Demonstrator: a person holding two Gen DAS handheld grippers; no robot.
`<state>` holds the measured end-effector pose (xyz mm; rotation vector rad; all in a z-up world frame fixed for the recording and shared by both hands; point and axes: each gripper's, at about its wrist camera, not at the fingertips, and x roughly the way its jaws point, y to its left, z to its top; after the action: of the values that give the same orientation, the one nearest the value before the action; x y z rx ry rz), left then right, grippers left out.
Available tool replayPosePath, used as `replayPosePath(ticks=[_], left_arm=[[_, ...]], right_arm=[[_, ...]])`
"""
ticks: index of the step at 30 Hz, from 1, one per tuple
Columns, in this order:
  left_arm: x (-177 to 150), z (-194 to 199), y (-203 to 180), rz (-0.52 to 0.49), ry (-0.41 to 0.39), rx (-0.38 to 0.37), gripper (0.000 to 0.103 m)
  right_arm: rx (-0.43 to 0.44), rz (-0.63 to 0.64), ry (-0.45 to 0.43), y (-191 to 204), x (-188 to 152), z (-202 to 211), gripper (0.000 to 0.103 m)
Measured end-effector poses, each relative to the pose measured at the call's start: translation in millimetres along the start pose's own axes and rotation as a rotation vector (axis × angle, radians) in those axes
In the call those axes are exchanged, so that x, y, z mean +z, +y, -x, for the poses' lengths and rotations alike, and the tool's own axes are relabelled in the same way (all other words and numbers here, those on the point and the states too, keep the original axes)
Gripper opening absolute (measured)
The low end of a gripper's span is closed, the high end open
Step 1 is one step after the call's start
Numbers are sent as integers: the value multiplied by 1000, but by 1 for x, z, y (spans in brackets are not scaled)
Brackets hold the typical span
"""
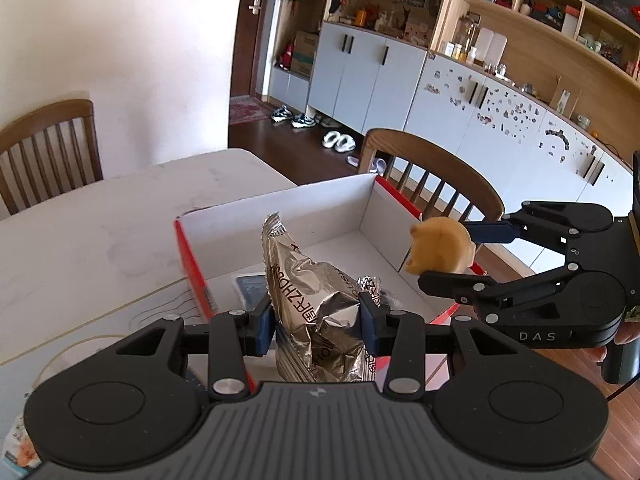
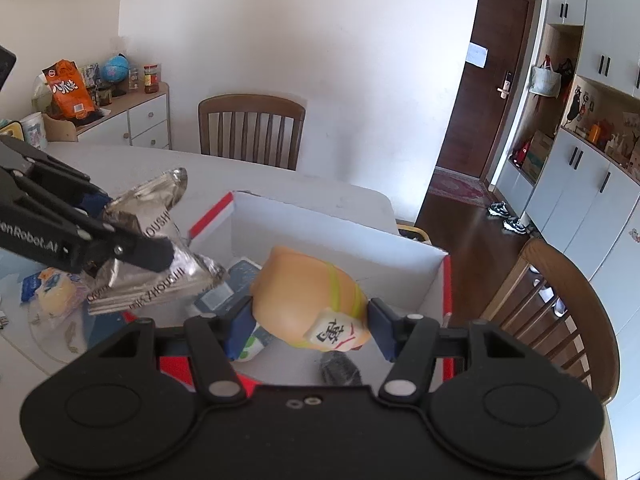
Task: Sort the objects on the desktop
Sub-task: 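Carry the foil bag and yellow bun over the red shoebox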
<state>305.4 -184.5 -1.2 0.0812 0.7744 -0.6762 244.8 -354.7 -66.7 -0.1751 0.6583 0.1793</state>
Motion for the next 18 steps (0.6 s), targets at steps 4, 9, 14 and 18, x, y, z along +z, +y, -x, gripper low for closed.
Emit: replayPosePath(ticks=[4,9,14,18], left_arm=[[7,-22,-2,15,25,-1,41],[12,-45,-7,-13,69,2,41],[17,-70,-10,-33,116,5,41],[20,-88,-11,-53,149,13,41]], right_arm=[[12,-11,13,-10,3,-11,61],[24,-16,33,-19,7,-27,61],[34,-24,54,-28,10,-44,61],[36,-42,81,-37,13,-58,61]])
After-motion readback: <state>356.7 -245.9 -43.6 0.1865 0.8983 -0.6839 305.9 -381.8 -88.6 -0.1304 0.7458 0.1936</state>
